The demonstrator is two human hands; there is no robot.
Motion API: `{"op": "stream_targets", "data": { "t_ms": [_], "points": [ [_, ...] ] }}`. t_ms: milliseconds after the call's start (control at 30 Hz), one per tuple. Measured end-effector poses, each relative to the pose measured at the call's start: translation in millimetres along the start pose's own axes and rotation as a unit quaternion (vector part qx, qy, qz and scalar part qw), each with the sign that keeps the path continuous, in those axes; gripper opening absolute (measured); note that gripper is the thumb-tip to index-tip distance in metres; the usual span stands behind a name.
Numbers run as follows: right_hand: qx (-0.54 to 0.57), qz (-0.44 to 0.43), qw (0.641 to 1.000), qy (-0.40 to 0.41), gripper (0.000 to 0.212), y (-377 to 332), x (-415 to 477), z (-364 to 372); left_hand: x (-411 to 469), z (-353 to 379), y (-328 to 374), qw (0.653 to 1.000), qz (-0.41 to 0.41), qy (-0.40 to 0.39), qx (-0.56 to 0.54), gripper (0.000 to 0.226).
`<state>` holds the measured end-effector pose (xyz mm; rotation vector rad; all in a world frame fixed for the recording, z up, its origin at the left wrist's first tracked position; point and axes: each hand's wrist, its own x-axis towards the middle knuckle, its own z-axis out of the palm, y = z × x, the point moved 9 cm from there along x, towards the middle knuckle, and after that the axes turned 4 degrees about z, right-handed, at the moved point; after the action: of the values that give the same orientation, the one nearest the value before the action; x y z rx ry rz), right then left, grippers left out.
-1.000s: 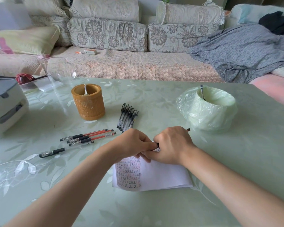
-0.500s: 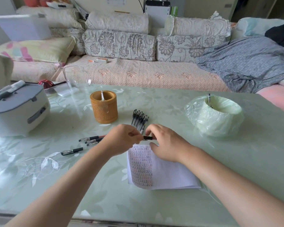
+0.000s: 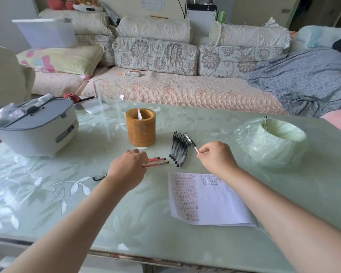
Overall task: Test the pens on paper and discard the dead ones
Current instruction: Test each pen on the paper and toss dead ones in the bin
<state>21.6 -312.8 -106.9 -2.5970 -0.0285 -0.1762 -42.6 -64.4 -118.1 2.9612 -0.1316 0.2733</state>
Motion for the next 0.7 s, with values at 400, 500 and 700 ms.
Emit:
{"op": "stream_targets", "data": {
  "t_ms": [400,500,700],
  "points": [
    [0.037,0.095,0.995,-0.004,0.025,5.0,12.4,45.4,-14.1,10.6,-10.7,0.998,0.039,-0.018,0.048,0.019],
    [0.04,0.067,0.997,-0.026,0.03,-1.8,13.2,50.6,-13.3,10.4,-3.7,0.997,0.061,-0.016,0.04,0.014],
    [0.023,0.078,0.995,-0.052,0.016,0.9,9.8,48.9,-7.0,-1.3,16.5,0.991,0.119,0.038,0.047,0.013]
  ]
}}
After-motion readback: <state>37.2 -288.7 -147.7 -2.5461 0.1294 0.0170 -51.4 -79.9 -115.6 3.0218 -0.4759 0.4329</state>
